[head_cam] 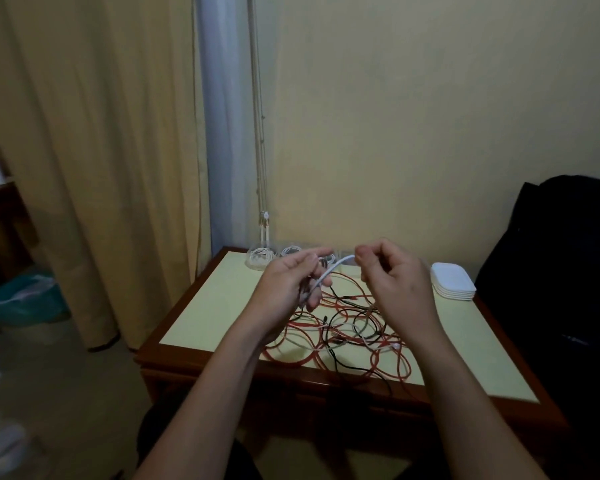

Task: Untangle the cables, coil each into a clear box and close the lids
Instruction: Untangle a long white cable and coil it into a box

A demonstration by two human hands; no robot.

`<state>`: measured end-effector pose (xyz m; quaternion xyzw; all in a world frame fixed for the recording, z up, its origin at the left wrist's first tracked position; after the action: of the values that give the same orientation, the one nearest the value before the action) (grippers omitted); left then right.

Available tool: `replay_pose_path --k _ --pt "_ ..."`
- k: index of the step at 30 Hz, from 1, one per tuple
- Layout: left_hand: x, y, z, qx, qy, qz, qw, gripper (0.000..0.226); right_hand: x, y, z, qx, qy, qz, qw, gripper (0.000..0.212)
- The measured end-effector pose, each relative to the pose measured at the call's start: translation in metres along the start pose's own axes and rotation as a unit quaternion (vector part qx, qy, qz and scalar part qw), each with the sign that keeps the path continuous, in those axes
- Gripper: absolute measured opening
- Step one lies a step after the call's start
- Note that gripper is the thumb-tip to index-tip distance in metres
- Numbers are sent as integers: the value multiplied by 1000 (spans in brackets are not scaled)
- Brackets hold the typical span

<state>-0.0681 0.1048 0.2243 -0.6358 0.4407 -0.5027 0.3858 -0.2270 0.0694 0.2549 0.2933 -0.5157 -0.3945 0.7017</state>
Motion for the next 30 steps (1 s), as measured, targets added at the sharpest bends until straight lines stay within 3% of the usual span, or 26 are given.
replay_pose_path --k 3,6,11,19,30 --pt "0 12 -10 -78 14 61 995 34 2 -5 1 18 -32 -21 999 27" --pt "0 15 -24 -243 23 95 965 40 3 -14 -4 16 -44 -47 998 28" --pt "1 16 -29 -385 8 117 916 36 -8 -15 -21 52 46 -57 996 37" --pt "6 16 -28 -372 -30 88 923 36 -13 -14 -29 161 76 -136 975 40" --pt "7 16 -33 -304 -45 68 949 38 -14 -9 -30 114 68 -123 983 41"
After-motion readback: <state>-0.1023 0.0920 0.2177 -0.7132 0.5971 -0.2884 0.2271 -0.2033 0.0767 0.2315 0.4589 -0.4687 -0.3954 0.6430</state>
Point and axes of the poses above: each hand's wrist, its own x-axis towards the middle knuckle, its own z-axis out of the back of the hand, y = z × x, the point moved 7 cm from there along x, towards the middle knuckle, and after that the axes turned 6 degrees about -z, right-handed, at the moved point
